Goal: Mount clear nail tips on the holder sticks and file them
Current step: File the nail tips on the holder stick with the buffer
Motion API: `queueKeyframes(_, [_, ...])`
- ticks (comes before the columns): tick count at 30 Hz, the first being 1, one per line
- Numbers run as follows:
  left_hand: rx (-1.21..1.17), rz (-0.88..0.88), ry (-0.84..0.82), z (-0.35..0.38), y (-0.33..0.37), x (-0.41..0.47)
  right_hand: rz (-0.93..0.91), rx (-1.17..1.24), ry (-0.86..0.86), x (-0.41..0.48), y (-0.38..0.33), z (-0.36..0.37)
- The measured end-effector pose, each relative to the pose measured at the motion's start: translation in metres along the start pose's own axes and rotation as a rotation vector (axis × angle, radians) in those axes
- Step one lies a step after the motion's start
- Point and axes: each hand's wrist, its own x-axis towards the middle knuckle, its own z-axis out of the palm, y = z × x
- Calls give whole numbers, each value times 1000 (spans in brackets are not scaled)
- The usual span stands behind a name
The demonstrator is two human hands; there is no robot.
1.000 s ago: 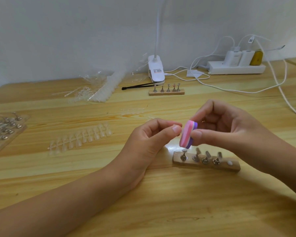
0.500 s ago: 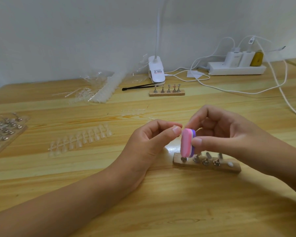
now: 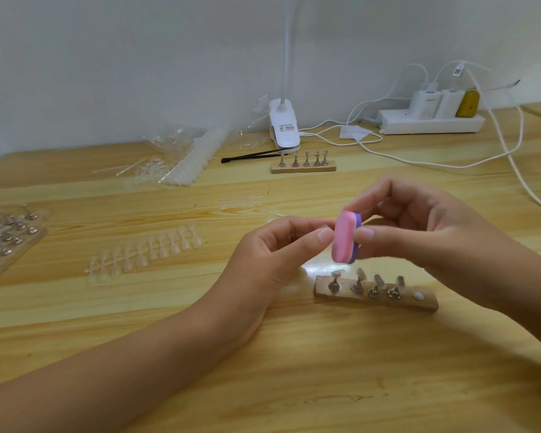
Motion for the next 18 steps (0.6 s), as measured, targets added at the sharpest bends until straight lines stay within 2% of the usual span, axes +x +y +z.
queueKeyframes(2, [2,-5,13,0,0,1,25,-22,-72,-1,0,0])
queueKeyframes(6, [-20,-5,9,1,1,1,-12,-8,41,1,2,-2])
queueKeyframes(9, [-2,-9,4,0,1,0,30,-16,-116,0,1,-1])
queueKeyframes(10, [1,-14,12,0,1,0,28,-15,-119,0,2,-1])
queueKeyframes(13, [-19,-19,27,1,2,1,-13,8,16,2,4,-4])
queueKeyframes(16, [-12,-19,21,1,1,0,20,-1,-86,1,2,-2])
queueKeyframes(18, [-11,-27,31,1,1,1,21,3,-78,1,3,0])
